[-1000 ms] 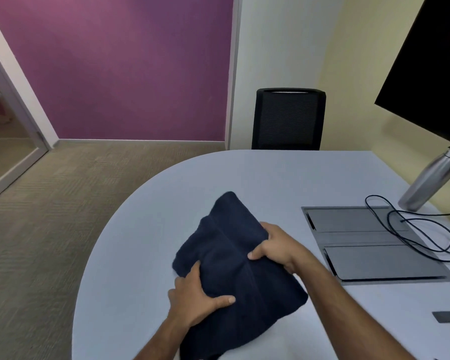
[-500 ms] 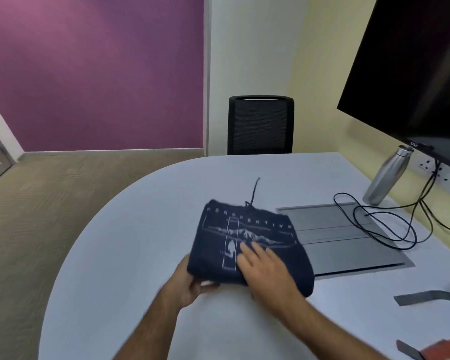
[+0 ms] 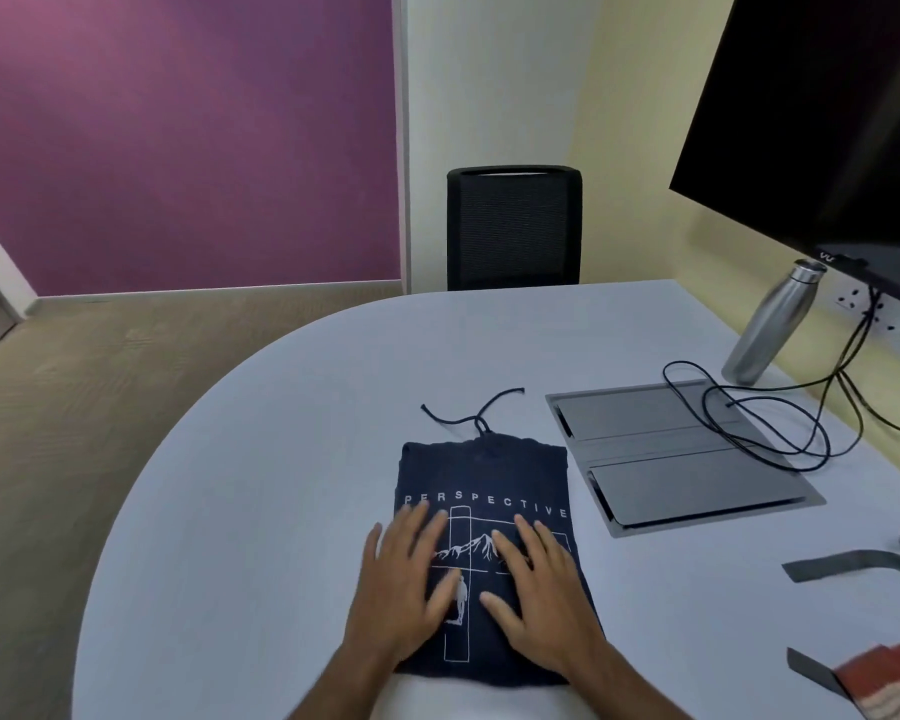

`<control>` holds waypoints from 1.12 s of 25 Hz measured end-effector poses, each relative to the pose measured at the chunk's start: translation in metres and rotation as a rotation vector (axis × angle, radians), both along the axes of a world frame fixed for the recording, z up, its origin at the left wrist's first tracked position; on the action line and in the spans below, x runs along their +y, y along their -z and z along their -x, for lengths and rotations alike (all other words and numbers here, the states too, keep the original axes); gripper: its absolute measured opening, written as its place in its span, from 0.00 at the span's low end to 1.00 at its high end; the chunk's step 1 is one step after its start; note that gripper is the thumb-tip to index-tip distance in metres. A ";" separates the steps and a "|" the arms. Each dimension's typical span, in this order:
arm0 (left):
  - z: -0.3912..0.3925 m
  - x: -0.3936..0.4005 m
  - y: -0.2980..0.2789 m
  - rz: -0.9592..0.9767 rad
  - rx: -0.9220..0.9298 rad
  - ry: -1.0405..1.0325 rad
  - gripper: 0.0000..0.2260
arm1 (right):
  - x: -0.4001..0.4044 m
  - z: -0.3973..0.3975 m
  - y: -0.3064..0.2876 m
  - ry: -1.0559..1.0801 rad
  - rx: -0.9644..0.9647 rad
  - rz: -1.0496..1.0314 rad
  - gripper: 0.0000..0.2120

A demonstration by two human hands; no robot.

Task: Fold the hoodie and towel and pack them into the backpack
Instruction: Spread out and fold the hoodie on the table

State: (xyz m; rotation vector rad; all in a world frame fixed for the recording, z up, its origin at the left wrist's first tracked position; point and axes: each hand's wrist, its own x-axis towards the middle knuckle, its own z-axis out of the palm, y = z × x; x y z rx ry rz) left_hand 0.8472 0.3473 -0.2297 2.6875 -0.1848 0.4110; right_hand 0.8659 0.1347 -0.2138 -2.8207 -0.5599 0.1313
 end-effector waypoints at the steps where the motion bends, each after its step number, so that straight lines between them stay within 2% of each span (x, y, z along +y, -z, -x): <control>1: 0.000 -0.002 0.007 -0.158 0.055 0.081 0.30 | 0.001 -0.003 0.004 -0.007 0.085 0.068 0.36; 2: 0.003 -0.003 0.018 -0.250 0.153 0.106 0.32 | 0.001 -0.005 0.008 -0.018 0.146 0.122 0.38; 3: 0.007 -0.004 0.029 -0.274 0.271 0.084 0.35 | 0.002 -0.006 0.011 -0.030 0.185 0.158 0.38; 5: 0.017 -0.006 0.044 -0.271 0.387 0.016 0.38 | 0.005 -0.004 0.016 -0.037 0.227 0.201 0.38; 10: 0.020 -0.008 0.050 -0.317 0.388 -0.054 0.37 | 0.006 -0.006 0.018 -0.054 0.278 0.218 0.47; 13: 0.025 -0.010 0.043 -0.318 0.360 -0.038 0.38 | -0.003 -0.004 0.015 -0.037 0.262 0.135 0.47; 18: 0.021 -0.037 0.013 -0.272 0.320 0.065 0.37 | -0.062 0.020 0.013 0.126 0.208 0.057 0.45; 22: 0.004 -0.110 -0.013 -0.193 0.282 0.156 0.34 | -0.145 0.036 0.006 0.300 0.208 0.059 0.46; 24: 0.002 -0.162 -0.021 -0.093 0.277 0.243 0.32 | -0.194 0.047 0.001 0.417 0.213 0.043 0.44; 28: 0.009 -0.268 -0.023 0.253 0.588 0.283 0.28 | -0.294 0.069 -0.005 0.667 0.190 0.014 0.32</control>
